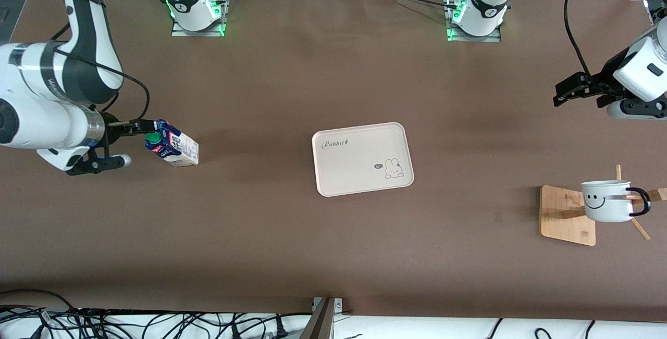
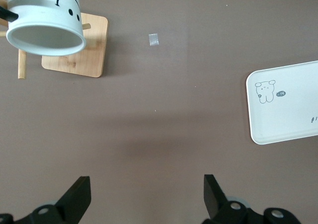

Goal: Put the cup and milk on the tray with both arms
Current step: 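Reach the right gripper to the milk carton while the left gripper approaches the mug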

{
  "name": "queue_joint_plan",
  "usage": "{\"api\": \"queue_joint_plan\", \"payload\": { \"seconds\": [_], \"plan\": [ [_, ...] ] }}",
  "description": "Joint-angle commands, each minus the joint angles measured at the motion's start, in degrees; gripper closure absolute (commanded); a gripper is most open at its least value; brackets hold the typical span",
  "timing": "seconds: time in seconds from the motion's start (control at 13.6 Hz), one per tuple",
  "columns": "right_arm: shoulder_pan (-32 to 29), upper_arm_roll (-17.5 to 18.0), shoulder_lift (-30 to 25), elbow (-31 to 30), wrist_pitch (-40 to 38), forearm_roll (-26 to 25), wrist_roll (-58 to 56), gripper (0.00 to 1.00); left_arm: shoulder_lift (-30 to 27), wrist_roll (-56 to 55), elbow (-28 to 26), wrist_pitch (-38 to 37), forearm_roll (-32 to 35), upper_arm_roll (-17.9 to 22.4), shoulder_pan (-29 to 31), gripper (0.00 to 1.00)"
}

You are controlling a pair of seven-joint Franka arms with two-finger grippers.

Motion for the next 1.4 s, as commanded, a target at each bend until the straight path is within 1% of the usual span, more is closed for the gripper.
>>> {"api": "queue_joint_plan", "payload": {
  "seconds": [0.0,0.44,0.81,0.88,1.11,1.25,1.33],
  "plan": [
    [0.0,0.1,-1.6,-3.1,2.0,0.8,0.4,0.0,0.9,-0.3,1.8,-1.0,1.0,-0.3,0.0,0.0],
    [0.1,0.8,-1.6,-6.7,7.1,0.8,0.4,0.0,0.8,-0.2,1.8,-0.9,1.6,-0.6,-0.1,0.0],
    [0.2,1.0,-1.5,-8.1,7.7,0.8,0.6,0.0,1.2,-0.2,1.0,0.9,1.9,-0.5,0.5,0.0],
    [0.2,1.5,-1.5,-8.4,7.7,0.8,0.6,0.0,1.2,-0.2,0.5,1.8,1.9,-0.3,0.5,0.0],
    [0.2,1.6,-1.6,-8.9,7.3,0.8,0.6,0.0,-1.1,-0.2,-8.1,13.1,1.9,0.7,0.6,0.0],
    [0.2,1.7,-1.4,-8.9,7.2,0.8,0.6,0.0,-1.0,-0.4,-10.4,18.5,1.8,2.0,0.5,0.0],
    [0.2,1.7,-1.2,-9.0,7.2,0.8,0.6,0.0,-1.0,-0.4,-12.0,22.8,1.8,2.0,0.5,0.0]
  ]
}}
